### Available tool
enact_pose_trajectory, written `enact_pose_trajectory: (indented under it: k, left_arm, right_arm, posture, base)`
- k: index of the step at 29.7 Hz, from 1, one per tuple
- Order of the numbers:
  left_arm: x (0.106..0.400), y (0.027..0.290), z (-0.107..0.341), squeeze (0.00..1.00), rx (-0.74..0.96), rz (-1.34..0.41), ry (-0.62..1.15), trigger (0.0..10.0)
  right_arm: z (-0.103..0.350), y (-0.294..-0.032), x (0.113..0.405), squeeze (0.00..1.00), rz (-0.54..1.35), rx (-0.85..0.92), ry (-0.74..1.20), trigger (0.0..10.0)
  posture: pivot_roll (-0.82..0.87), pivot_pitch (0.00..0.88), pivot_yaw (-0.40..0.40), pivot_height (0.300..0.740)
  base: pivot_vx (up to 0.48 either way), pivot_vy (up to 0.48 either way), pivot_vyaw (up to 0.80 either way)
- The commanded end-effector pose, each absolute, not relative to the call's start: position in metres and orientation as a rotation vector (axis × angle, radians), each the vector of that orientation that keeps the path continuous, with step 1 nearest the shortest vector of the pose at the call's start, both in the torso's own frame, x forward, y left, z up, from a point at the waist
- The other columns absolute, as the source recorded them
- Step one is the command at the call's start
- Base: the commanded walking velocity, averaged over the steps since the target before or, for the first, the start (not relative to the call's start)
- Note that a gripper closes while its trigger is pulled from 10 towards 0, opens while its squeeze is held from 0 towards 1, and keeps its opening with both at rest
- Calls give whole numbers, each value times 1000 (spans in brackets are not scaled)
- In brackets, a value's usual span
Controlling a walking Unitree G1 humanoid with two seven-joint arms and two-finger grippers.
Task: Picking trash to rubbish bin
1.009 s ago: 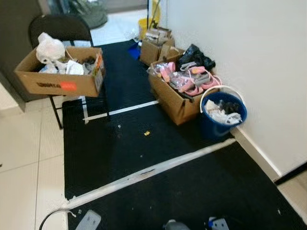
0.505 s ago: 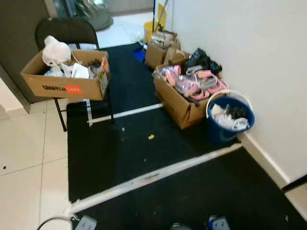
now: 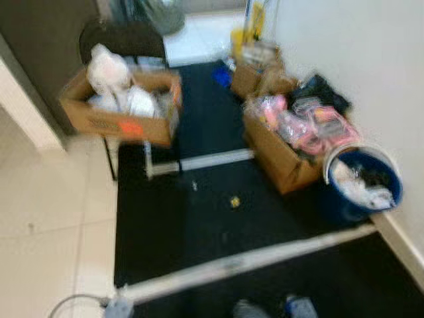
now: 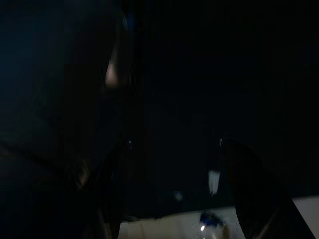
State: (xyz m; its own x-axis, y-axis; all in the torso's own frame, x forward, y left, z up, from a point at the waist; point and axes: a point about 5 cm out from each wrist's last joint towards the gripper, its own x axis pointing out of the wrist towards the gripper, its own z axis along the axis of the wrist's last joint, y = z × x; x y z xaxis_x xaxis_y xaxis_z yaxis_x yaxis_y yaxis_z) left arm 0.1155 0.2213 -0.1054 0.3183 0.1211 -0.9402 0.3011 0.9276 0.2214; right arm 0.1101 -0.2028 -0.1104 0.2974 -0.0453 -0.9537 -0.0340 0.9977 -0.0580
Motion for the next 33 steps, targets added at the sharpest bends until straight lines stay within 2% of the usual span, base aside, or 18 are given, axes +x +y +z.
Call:
enact_pose_trajectory:
  k: [1,8,16,30,33]
  left_arm:
    - [103,224,-108,0,395,-122,1291,10000]
    - [104,223,-108,0,378,-107,1273,10000]
    - [108,222,-107,0,354,-70,1209,10000]
    - [113,222,-104,0,361,-27,1127,10000]
    - [170,241,-80,0,360,-17,1022,10000]
  right_arm:
    - [-112,-198,105,0,4,-60,1288,10000]
    - [-112,-199,104,0,8,-63,1289,10000]
    - [-113,-199,104,0,2,-49,1294,10000]
    - [-112,-199,105,0,6,-53,1277,10000]
    - [-112,-199,105,0,7,-54,1278,10000]
  posture:
    - [-9,83,43,740]
    - [-6,85,39,740]
    - [-6,82,36,740]
    - [-2,76,32,740]
    - [-4,80,32,740]
  base:
    - [334,0,0]
    - [335,0,0]
    - [337,0,-776]
    - [335,0,0]
    - [334,0,0]
